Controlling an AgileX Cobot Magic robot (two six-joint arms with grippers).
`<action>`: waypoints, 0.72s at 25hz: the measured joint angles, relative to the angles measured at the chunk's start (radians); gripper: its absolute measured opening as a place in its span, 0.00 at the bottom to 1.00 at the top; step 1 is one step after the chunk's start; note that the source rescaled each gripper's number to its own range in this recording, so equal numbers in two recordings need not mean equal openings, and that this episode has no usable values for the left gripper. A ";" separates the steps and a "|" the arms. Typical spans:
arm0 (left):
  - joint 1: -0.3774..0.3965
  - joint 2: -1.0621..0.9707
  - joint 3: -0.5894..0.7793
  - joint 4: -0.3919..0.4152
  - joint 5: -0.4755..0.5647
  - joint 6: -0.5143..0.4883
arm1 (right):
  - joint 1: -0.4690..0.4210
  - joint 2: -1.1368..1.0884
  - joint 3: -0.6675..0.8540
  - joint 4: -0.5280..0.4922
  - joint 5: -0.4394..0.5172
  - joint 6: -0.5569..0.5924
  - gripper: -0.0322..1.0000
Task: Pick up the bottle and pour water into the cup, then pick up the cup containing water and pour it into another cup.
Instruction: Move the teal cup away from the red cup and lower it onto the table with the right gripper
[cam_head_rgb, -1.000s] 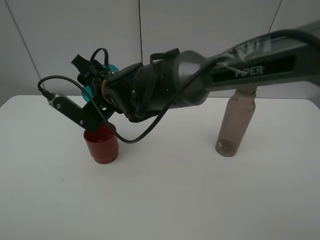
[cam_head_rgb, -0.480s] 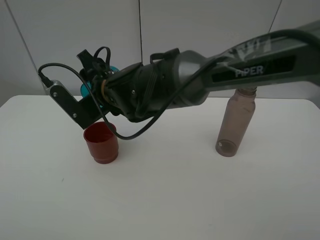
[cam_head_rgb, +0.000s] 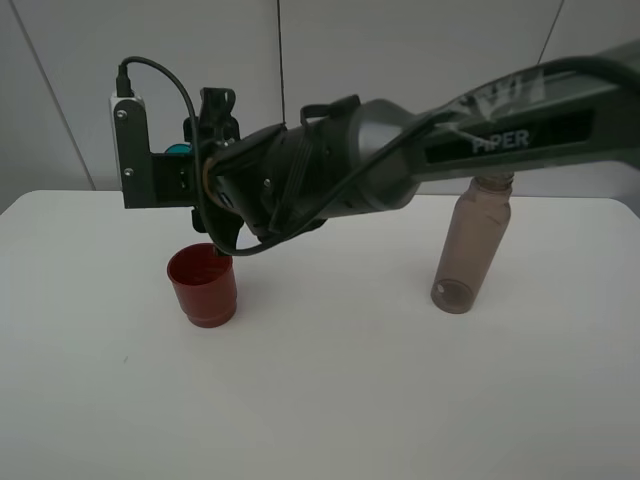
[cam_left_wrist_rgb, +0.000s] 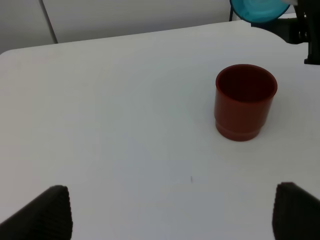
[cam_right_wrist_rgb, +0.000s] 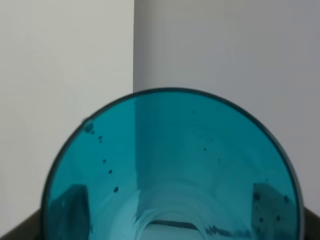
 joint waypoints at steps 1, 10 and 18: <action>0.000 0.000 0.000 0.000 0.000 0.000 | 0.000 -0.004 0.000 0.000 0.000 0.044 0.11; 0.000 0.000 0.000 0.000 0.000 0.000 | 0.000 -0.048 0.000 0.000 0.001 0.419 0.11; 0.000 0.000 0.000 0.000 0.000 0.000 | -0.020 -0.124 0.029 0.000 -0.064 0.692 0.11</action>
